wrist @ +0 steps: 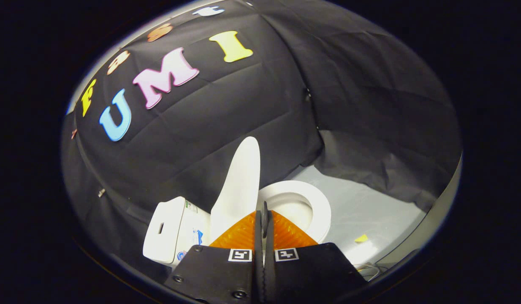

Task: Open the toilet lid.

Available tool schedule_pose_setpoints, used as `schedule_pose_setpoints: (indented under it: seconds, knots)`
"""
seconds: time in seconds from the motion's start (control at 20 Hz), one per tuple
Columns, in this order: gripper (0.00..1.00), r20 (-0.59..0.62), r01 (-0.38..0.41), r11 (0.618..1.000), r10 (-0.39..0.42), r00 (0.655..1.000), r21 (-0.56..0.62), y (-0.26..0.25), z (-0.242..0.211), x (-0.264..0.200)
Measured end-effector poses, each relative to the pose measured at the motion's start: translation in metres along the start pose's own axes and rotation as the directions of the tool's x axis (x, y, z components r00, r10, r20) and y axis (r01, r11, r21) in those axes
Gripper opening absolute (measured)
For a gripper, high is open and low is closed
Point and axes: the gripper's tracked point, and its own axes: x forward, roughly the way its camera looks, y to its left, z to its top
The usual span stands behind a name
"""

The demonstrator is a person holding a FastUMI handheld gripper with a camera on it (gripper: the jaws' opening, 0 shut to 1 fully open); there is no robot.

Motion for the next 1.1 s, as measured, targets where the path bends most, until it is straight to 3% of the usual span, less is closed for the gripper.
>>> schedule_pose_setpoints:
  seconds: [0.5,1.1]
  knots:
    - [0.05,0.111,0.018,0.955,0.016,0.994,-0.296,0.105,0.004,-0.038]
    - [0.06,0.129,-0.123,0.857,0.215,0.968,-0.501,0.247,-0.027,-0.070]
